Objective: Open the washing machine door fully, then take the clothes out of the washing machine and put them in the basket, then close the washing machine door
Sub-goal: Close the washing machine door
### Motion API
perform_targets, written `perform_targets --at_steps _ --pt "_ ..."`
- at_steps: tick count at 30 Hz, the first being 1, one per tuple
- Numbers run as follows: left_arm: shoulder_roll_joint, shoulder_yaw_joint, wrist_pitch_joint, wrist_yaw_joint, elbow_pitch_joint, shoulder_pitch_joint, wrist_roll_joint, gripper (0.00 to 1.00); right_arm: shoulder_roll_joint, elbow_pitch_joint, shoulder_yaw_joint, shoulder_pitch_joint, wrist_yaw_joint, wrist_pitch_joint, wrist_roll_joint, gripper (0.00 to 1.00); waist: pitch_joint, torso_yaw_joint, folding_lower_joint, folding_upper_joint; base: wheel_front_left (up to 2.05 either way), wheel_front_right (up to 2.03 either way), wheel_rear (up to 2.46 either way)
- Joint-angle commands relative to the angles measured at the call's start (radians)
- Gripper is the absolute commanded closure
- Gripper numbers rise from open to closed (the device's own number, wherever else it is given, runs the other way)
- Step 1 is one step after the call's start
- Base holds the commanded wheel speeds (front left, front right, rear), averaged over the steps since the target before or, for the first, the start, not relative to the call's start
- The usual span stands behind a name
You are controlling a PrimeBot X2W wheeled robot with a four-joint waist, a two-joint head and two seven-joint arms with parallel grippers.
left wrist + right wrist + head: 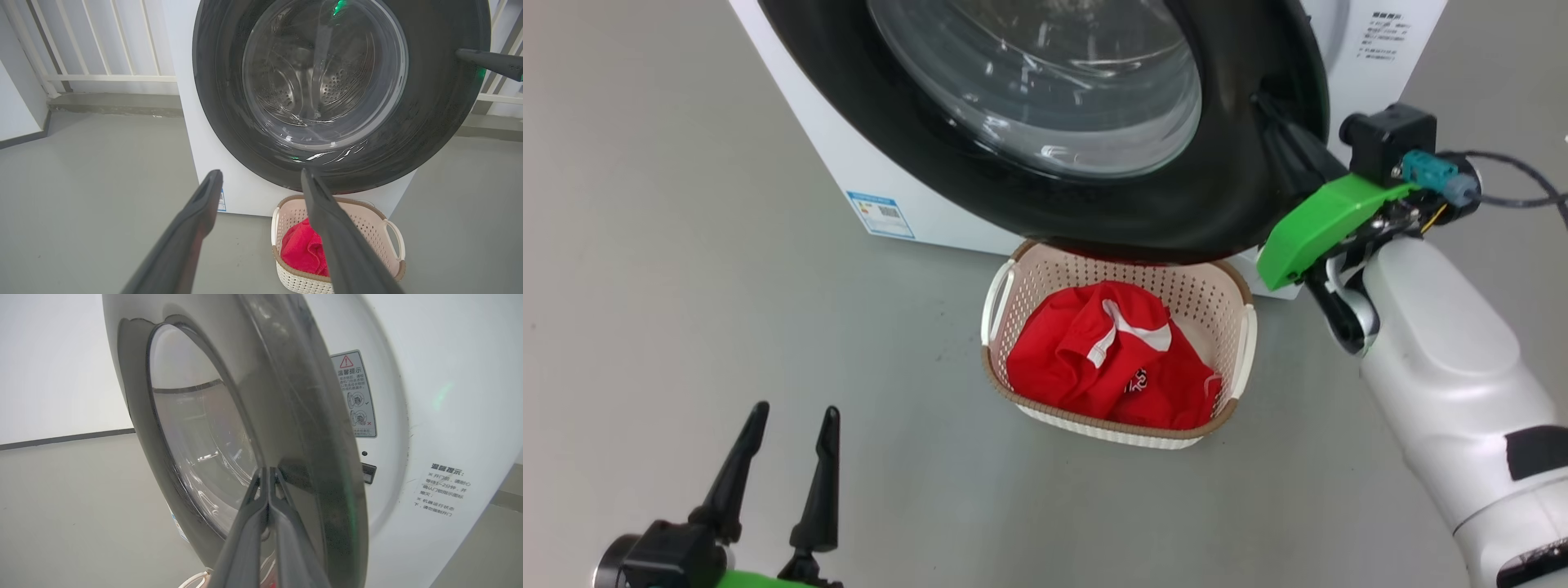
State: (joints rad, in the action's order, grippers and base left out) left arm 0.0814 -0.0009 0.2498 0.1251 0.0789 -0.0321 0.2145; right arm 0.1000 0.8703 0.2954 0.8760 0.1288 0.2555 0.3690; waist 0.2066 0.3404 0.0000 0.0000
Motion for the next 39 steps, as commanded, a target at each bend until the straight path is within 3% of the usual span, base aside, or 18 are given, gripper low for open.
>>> perform_targets --at_steps 1,20,30,39 --pt "0.021 0.030 0.012 0.006 -0.018 -0.037 0.009 0.00 -0.004 -0.015 0.006 0.035 0.002 0.006 -0.005 1.00 0.012 0.005 0.0000 0.0000 0.00 0.00 0.00" --pt "0.032 -0.016 0.012 0.006 0.003 -0.108 0.032 0.00 0.045 0.095 -0.068 0.260 0.002 0.006 0.014 1.00 0.112 0.054 0.0000 0.0000 0.00 0.00 0.00" --pt "0.033 -0.023 0.012 0.006 0.018 -0.135 0.039 0.00 0.025 0.160 -0.180 0.319 0.002 0.006 0.025 1.00 0.137 0.049 0.0000 0.0000 0.00 0.00 0.00" --pt "0.043 -0.031 0.012 0.006 0.029 -0.156 0.044 0.00 0.018 0.192 -0.196 0.353 0.002 0.006 0.044 1.00 0.146 0.048 0.0000 0.0000 0.00 0.00 0.00"
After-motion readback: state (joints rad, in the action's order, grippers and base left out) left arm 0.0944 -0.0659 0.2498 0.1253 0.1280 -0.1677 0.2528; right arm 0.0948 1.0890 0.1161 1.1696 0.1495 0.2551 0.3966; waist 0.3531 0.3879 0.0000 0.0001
